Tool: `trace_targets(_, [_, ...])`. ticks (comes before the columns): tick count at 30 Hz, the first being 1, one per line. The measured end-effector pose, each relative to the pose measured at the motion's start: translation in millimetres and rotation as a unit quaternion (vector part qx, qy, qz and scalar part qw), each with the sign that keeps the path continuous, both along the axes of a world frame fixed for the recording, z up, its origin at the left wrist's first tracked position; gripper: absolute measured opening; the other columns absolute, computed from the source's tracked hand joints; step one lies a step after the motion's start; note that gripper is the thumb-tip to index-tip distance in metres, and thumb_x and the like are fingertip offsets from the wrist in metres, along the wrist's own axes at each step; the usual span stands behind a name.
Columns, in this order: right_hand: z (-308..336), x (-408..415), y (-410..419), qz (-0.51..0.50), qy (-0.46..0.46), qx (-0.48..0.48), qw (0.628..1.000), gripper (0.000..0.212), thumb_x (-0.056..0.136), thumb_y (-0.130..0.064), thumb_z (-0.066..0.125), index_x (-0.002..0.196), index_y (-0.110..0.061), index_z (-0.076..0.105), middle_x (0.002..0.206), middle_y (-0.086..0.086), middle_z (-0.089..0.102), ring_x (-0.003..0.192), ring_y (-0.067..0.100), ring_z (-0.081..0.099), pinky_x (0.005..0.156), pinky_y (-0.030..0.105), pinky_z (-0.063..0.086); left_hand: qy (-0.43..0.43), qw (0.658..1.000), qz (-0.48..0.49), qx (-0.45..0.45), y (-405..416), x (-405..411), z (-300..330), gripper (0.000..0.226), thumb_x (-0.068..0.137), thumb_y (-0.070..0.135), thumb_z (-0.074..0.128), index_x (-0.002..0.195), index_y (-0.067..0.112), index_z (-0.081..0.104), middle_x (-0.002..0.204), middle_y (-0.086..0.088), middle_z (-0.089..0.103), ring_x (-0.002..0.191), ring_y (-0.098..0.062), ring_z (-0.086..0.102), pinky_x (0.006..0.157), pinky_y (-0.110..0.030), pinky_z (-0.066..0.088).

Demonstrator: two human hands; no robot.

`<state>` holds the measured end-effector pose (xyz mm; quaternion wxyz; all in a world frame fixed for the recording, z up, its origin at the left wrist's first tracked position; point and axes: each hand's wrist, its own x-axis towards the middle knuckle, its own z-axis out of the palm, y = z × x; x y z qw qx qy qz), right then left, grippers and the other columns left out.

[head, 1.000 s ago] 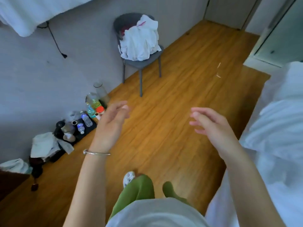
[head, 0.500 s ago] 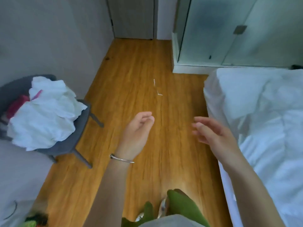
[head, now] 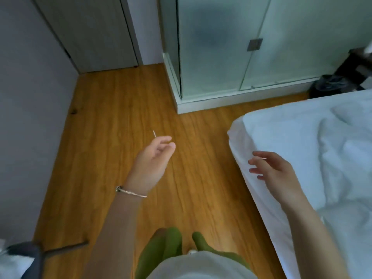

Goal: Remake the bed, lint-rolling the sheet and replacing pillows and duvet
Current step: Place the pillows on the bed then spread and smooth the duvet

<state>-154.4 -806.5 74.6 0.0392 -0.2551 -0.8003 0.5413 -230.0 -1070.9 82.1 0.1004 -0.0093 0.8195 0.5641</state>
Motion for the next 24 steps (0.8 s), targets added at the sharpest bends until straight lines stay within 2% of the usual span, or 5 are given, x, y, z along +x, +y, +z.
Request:
trace_targets(3, [-10, -109, -10, 0.026, 0.015, -0.006, 1.0, 0.016, 0.096, -0.026, 0.057, 0.11, -0.026, 0.065, 0.096, -0.004, 0.071, 0.096, 0.016, 0.067, 0.09, 0.037, 0.053, -0.013, 0.999, 0.03, -0.01, -8, -93, -18, 0.015, 0.09, 0.043, 0.057, 0.105, 0.042, 0.059, 0.107, 0.013, 0.066, 0.099, -0.002, 0.062, 0.077, -0.019, 0.043])
trace_targets(6, [-31, -214, -22, 0.053, 0.024, 0.012, 0.998, 0.019, 0.097, -0.025, 0.058, 0.115, -0.022, 0.061, 0.103, -0.01, 0.064, 0.091, 0.0, 0.06, 0.078, 0.007, 0.045, 0.003, 0.998, 0.008, -0.056, -2, -203, -44, 0.025, 0.095, 0.034, 0.055, 0.12, 0.03, 0.056, 0.107, 0.014, 0.063, 0.094, 0.003, 0.058, 0.071, -0.015, 0.041])
trace_targets(8, [-39, -276, -26, 0.03, 0.033, 0.012, 0.999, 0.021, 0.096, -0.025, 0.059, 0.117, -0.022, 0.061, 0.102, -0.013, 0.061, 0.088, -0.006, 0.056, 0.068, 0.001, 0.041, 0.017, 0.997, -0.03, -0.071, 17, -291, -44, 0.029, 0.095, 0.033, 0.055, 0.124, 0.027, 0.053, 0.103, 0.019, 0.061, 0.088, 0.007, 0.056, 0.065, -0.011, 0.039])
trace_targets(15, [-9, -431, 62, -0.15, 0.04, -0.006, 0.988, 0.02, 0.096, -0.031, 0.058, 0.114, -0.028, 0.064, 0.103, -0.011, 0.068, 0.09, 0.009, 0.066, 0.081, 0.029, 0.054, 0.049, 0.968, -0.245, -0.032, 179, -514, 5, 0.025, 0.096, 0.033, 0.053, 0.12, 0.031, 0.056, 0.105, 0.021, 0.061, 0.1, 0.006, 0.055, 0.078, -0.011, 0.041])
trace_targets(24, [-52, -550, 298, -0.378, 0.015, -0.045, 0.924, 0.016, 0.094, -0.021, 0.062, 0.109, -0.024, 0.066, 0.101, -0.003, 0.071, 0.091, 0.014, 0.069, 0.088, 0.041, 0.054, 0.004, 0.904, -0.422, -0.073, 435, -695, -51, 0.029, 0.096, 0.036, 0.053, 0.124, 0.032, 0.053, 0.112, 0.016, 0.061, 0.106, 0.0, 0.057, 0.088, -0.02, 0.045])
